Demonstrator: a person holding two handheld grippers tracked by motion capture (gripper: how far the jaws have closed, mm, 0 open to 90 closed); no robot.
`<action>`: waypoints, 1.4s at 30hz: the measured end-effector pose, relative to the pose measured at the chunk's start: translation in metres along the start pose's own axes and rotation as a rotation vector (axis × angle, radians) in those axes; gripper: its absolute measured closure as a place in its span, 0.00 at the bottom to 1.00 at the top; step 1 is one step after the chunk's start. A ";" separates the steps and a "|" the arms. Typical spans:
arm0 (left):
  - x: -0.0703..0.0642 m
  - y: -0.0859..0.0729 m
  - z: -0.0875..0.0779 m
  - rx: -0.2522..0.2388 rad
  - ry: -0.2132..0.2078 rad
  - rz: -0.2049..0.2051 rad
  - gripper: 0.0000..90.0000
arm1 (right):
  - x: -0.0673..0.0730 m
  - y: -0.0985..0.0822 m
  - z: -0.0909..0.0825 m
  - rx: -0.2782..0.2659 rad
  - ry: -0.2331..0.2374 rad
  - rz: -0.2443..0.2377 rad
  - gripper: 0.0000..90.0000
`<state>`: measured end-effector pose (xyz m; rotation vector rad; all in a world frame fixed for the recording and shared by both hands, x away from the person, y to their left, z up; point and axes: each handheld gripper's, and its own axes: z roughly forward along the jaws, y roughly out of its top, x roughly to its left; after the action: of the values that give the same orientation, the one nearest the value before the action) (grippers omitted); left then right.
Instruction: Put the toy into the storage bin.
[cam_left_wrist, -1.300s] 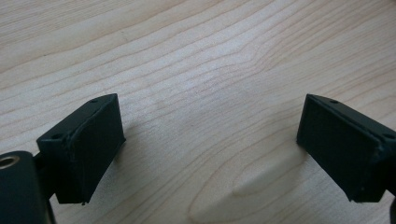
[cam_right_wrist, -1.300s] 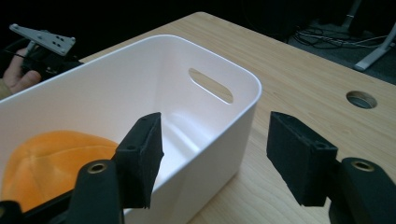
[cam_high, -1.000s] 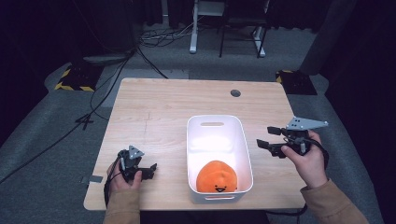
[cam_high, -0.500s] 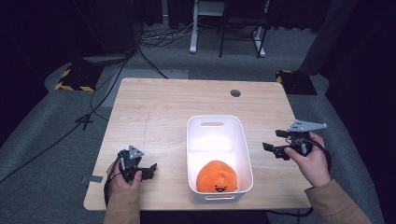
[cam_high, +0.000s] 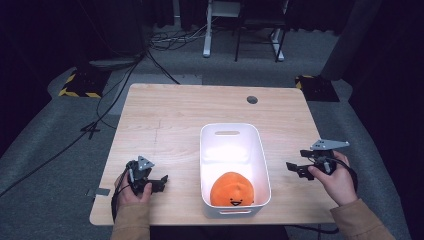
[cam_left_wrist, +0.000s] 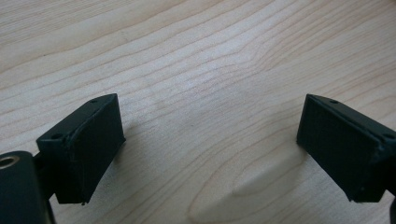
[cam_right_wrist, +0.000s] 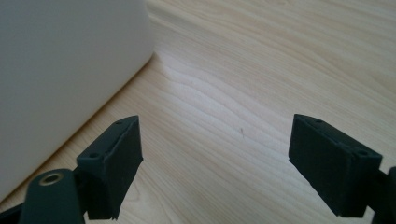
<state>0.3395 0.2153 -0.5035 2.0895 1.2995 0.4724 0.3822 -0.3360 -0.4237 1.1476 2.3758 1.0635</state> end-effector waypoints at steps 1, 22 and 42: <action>0.000 0.000 0.000 0.000 0.000 0.000 0.08 | -0.001 -0.003 0.001 0.002 -0.002 0.006 0.20; 0.000 0.000 0.000 0.000 0.000 0.001 0.08 | -0.004 -0.052 0.026 0.078 -0.009 0.007 0.20; 0.000 0.000 0.000 0.000 0.000 0.000 0.09 | 0.005 -0.080 0.032 -0.016 -0.060 -0.031 0.17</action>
<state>0.3395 0.2153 -0.5035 2.0898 1.2994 0.4727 0.3522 -0.3490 -0.5035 1.1183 2.3273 1.0217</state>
